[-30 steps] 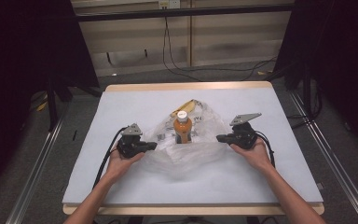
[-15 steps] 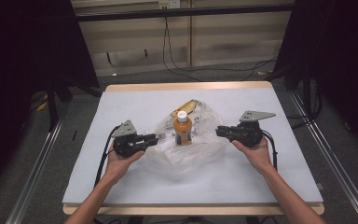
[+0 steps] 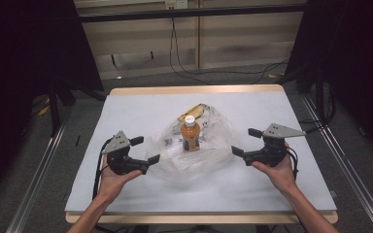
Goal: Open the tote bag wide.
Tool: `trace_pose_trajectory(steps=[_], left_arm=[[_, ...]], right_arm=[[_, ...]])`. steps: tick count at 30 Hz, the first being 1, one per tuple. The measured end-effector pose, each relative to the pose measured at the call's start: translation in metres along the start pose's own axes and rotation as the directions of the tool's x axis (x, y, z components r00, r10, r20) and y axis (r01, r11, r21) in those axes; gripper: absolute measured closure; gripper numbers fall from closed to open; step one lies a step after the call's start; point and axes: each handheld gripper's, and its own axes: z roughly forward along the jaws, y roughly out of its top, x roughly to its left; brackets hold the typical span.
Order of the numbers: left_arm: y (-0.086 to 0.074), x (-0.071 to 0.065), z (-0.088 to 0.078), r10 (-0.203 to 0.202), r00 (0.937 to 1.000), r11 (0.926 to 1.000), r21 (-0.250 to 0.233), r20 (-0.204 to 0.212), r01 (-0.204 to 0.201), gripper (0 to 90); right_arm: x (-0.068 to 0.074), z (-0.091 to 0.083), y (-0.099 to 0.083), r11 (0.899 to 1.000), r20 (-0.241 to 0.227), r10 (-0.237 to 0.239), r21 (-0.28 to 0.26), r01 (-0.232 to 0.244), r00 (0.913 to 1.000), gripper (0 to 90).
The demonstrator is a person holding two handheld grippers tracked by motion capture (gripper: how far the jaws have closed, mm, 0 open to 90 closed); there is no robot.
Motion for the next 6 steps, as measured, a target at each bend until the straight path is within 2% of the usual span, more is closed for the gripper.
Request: trace_pose_trajectory(steps=[2, 3, 6], left_arm=[[-0.007, -0.002, -0.007, 0.004, 0.9999, 0.9999, -0.012, -0.01, -0.004, 3.2], [-0.011, -0.004, -0.011, 0.018, 0.9994, 0.9998, -0.009, -0.029, -0.019, 2.2], [-0.016, -0.003, -0.015, 0.028, 0.9992, 0.9996, 0.001, -0.03, -0.028, 1.9]], right_arm=[[0.002, -0.01, -0.005, 1.0, 0.007, 0.009, -0.018, -0.008, 0.9999, 3.8], [0.003, -0.014, -0.007, 1.0, 0.021, 0.002, -0.019, -0.002, 0.9998, 3.8], [0.003, -0.023, -0.015, 0.999, 0.044, 0.016, -0.046, -0.014, 0.9989, 3.8]])
